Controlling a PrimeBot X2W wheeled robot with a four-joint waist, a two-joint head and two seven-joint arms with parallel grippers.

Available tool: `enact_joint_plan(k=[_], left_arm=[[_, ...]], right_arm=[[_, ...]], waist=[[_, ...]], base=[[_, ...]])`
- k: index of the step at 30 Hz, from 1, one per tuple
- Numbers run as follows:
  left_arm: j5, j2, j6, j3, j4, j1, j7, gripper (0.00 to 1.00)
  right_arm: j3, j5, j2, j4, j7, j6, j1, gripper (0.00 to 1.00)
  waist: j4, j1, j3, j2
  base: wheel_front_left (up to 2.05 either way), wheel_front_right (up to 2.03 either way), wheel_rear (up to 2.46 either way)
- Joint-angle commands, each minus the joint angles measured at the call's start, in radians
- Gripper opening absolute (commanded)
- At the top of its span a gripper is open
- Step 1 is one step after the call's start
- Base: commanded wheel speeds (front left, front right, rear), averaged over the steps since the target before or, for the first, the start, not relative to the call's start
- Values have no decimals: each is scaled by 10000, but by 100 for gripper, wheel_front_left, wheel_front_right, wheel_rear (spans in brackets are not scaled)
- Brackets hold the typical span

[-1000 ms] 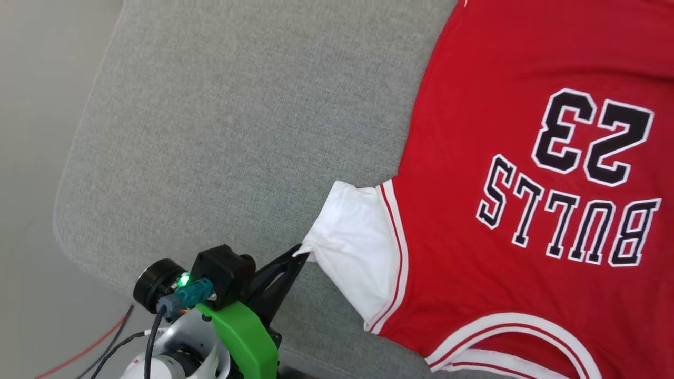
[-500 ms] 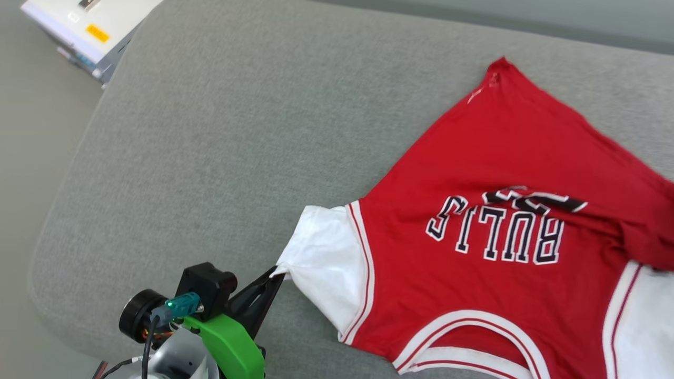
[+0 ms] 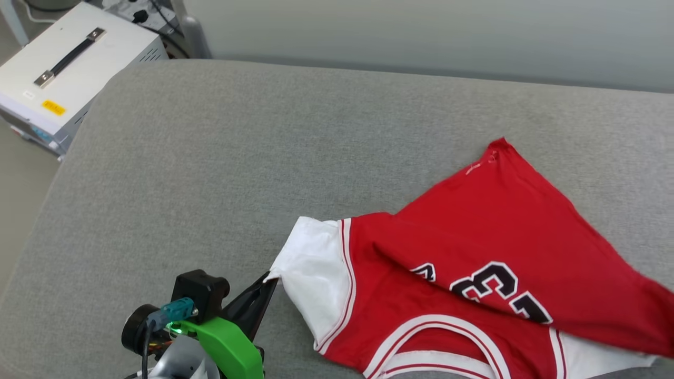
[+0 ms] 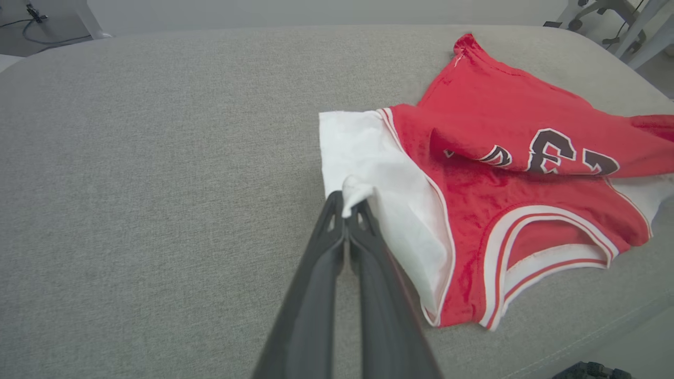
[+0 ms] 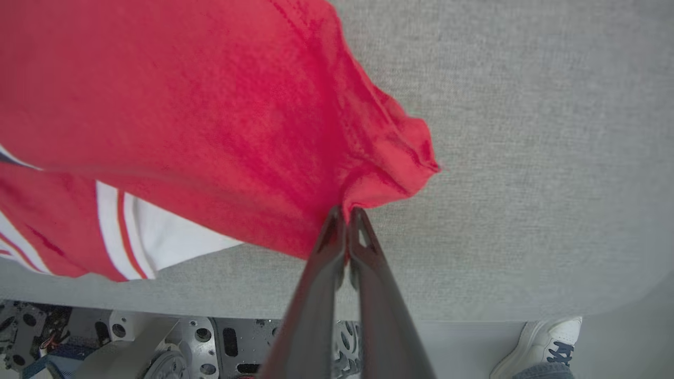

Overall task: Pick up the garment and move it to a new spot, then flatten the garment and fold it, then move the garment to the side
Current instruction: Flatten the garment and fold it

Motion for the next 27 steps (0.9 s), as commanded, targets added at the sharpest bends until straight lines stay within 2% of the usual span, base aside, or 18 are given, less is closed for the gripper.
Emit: enact_joint_plan(k=[1, 6, 10, 11, 18, 20, 24, 27], left_arm=[[-26, -81, 82, 53, 60, 100, -106, 0], [-79, -265, 86, 76, 244, 5, -339, 0], [-86, -364, 35, 9, 338, -79, -422, 0], [-101, -402, -2, -11, 356, -144, -487, 0], [-59, -436, -75, -107, 253, -271, -541, 0], [2, -474, -124, -153, 53, -428, -597, 0], [84, -522, -212, -247, -134, -662, -594, 0], [147, -593, -273, -325, -226, -854, -604, 0]], right_arm=[[-86, 10, 183, -192, 61, -6, 374, 0], [-188, -94, 764, -564, 36, -6, 1258, 0], [-146, -142, 925, -585, -74, -6, 1505, 0], [-49, 20, 894, -753, -146, -6, 1361, 100], [69, 647, 638, -1850, 197, -6, 390, 100], [377, 824, 413, -2481, 348, -6, -603, 100], [889, 754, 291, -2524, 337, -6, -1805, 100], [1300, 485, 78, -2080, 313, -6, -2667, 100]], waist=[[-234, 1, -233, 112], [-294, 1, -237, 112], [-273, 1, -242, 112], [-219, 1, -223, 112], [51, 1, -35, 112], [321, 1, 319, 112], [718, 1, 806, 112], [1057, 1, 1206, 112]], base=[[0, 0, 0], [0, 0, 0], [0, 0, 0], [0, 0, 0], [0, 0, 0], [0, 0, 0], [0, 0, 0], [0, 0, 0]])
